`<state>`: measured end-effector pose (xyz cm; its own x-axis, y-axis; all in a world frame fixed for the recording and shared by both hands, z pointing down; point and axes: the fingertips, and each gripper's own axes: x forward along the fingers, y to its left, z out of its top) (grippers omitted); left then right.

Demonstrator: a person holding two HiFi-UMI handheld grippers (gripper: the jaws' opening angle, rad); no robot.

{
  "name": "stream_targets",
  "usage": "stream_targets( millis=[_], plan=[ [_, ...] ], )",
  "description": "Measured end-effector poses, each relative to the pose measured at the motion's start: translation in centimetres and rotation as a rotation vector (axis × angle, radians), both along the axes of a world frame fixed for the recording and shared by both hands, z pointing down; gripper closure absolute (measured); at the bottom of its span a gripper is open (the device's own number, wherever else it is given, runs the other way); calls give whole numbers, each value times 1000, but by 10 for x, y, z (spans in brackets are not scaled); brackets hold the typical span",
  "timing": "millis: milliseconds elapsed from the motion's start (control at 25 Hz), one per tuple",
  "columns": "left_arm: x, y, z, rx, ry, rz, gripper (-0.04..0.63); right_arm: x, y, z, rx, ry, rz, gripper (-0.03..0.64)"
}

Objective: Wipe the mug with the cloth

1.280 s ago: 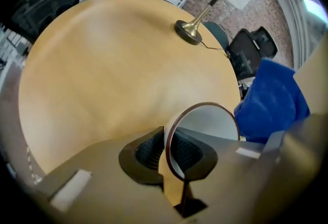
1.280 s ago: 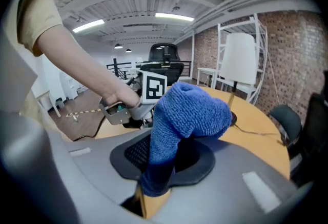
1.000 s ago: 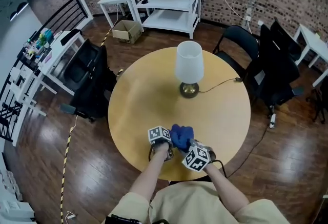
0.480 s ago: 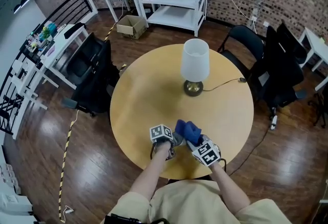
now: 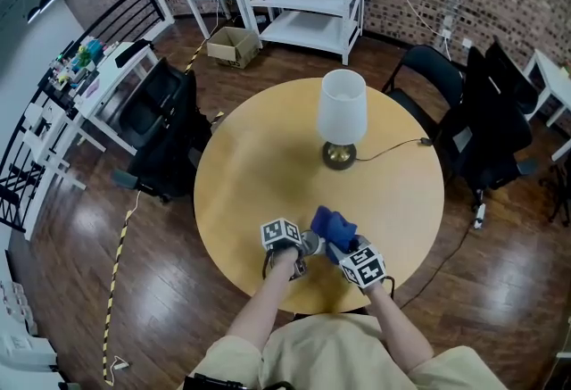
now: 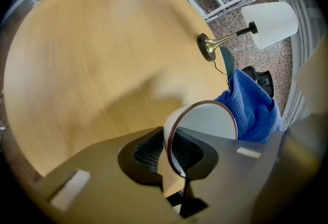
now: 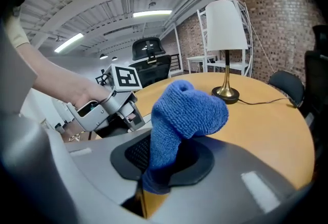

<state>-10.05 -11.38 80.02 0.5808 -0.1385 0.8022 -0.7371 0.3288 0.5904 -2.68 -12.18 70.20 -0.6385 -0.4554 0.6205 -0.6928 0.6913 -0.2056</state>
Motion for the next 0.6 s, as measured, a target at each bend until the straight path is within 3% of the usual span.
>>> stream_targets(
  millis=[200, 360, 600],
  plan=[
    [-1, 1, 3, -7, 8, -22, 558, 11, -3, 8, -18, 17, 60, 540],
    [-6, 9, 9, -15, 0, -14, 569, 12, 5, 35, -98, 47, 72, 543],
    [-10, 10, 13, -25, 12, -42, 563, -7, 11, 48, -128, 44, -14, 543]
  ],
)
